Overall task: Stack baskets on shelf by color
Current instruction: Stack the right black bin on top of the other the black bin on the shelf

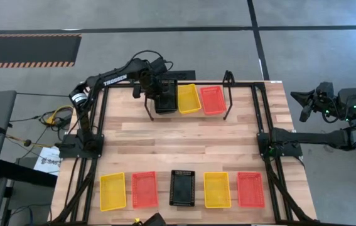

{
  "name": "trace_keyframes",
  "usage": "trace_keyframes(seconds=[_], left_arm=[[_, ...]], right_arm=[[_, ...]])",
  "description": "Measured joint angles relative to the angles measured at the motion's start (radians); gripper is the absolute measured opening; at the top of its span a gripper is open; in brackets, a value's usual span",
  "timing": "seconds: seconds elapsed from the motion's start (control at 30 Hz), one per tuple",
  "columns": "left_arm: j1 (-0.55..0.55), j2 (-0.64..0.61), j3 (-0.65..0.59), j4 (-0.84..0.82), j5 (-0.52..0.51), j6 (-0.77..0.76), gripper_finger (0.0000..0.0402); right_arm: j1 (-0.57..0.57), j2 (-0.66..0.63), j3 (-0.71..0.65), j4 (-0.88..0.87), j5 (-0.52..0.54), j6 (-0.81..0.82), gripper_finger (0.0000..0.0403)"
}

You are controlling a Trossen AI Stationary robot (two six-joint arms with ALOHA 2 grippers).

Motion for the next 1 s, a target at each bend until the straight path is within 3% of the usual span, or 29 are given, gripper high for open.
trace_keyframes(seconds=[1.0], left_arm=[[-0.029,0.002,0.008,-0.029,-0.055,0.029,0.0]], right_arm=[[0.0,0.0,0.0,-0.008,-0.028,-0.008,0.0003]])
